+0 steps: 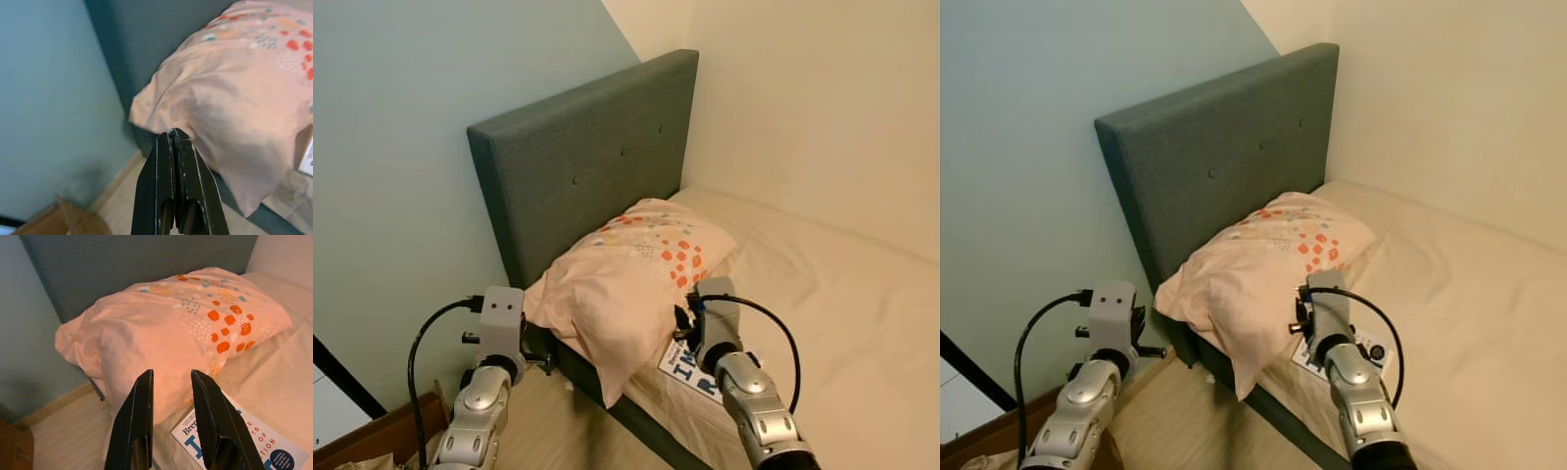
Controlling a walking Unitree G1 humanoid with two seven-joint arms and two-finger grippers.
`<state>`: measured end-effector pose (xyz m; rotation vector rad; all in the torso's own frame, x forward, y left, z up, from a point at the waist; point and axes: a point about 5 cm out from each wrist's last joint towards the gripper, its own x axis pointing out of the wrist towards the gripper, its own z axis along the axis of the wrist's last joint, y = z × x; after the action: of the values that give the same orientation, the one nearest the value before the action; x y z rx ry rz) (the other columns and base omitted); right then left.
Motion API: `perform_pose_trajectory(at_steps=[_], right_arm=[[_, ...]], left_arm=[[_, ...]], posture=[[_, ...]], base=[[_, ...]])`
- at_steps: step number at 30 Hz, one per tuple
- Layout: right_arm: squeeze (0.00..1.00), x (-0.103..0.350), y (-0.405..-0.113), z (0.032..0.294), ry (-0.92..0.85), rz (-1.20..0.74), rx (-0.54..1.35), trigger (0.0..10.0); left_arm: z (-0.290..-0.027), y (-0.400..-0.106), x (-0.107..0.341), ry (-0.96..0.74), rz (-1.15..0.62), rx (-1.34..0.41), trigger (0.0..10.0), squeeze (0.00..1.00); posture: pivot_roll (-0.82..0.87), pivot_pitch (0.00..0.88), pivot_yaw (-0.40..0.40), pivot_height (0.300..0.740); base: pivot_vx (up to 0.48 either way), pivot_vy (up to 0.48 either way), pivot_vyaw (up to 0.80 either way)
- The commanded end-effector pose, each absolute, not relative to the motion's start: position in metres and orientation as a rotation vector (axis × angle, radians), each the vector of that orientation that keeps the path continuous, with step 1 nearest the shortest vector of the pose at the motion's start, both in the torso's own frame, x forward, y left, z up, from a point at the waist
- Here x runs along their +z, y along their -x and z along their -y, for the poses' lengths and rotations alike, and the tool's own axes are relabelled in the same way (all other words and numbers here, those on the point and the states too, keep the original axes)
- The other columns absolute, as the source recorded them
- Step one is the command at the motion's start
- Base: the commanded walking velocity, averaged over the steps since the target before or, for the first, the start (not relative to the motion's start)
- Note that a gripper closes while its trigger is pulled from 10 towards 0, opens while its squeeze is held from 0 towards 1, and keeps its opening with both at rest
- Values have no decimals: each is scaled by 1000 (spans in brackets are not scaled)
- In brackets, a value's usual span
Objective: Clean up the room
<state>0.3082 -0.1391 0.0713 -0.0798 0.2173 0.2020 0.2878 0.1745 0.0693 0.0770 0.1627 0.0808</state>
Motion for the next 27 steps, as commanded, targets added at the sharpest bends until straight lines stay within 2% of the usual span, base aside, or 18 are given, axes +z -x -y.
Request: perform_pose_trajectory(at_steps=[1, 9, 27], right_arm=[[0, 70, -310, 143, 75, -224, 169, 10000], [0, 73, -313, 143, 63, -206, 176, 10000], [0, 74, -311, 146, 51, -203, 158, 10000]], left_arm=[[-182, -282, 59, -93, -215, 113, 10000, 0], [-184, -281, 57, -76, -216, 126, 10000, 0], [-169, -285, 68, -46, -136, 43, 10000, 0]], posture=[[-55, 8, -30, 723], [-56, 0, -37, 723], [-72, 0, -27, 723]], base=[[0, 0, 0], [0, 0, -130], [0, 0, -800]])
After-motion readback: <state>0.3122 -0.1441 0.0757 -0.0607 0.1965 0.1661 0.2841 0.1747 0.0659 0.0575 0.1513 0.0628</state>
